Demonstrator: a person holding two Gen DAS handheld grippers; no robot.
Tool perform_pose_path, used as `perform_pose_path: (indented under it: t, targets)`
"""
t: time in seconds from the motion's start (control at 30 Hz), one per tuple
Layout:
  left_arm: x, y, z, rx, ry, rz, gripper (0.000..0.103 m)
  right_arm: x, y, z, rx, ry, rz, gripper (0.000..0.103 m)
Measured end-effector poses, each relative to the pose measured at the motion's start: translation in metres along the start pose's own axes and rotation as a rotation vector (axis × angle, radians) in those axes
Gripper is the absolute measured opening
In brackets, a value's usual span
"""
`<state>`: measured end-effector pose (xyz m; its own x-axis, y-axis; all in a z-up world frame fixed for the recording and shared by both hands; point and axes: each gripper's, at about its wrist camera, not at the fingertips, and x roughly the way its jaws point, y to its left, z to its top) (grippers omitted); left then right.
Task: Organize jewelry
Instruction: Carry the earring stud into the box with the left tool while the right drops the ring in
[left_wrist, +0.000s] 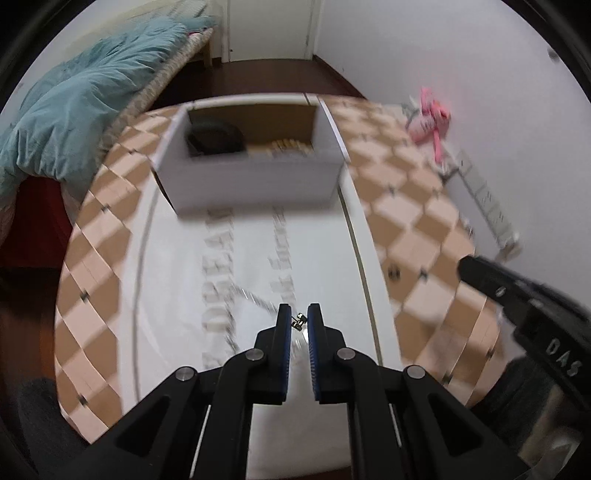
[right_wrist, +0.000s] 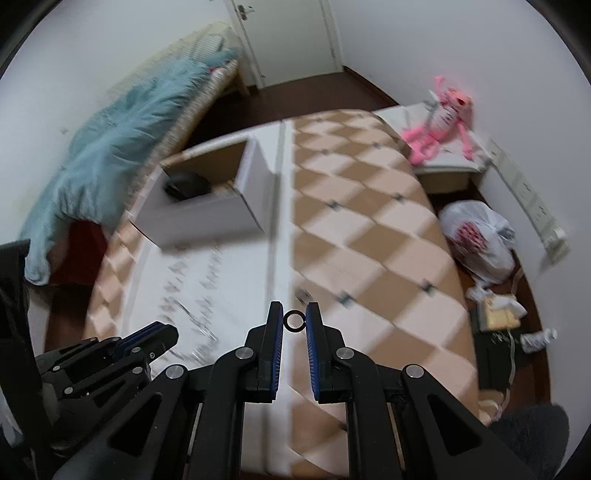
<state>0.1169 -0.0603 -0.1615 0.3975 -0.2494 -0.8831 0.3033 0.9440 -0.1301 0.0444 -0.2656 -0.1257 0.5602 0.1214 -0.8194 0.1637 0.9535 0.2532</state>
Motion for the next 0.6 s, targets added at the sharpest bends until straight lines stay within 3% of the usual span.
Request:
perform_pose_path:
  t: [0.17,0.33,0.6]
  targets:
    - [-0.009,0.039,0.063,-0.078,-0.037,-0.012,0.006,0.027,0.024,0.062,0.003,0.012,0.109,0.013]
    - [0.02,0.078,0.122,-0.122,0.031,-0.026,0.006,0.074,0.044,0.119,0.018,0.097,0.185,0.013]
    - [0.065,0.107,0.164,-0.145,0.159,-0.018,0.008,0.138,0.063,0.171,-0.033,0.247,0.161,0.013]
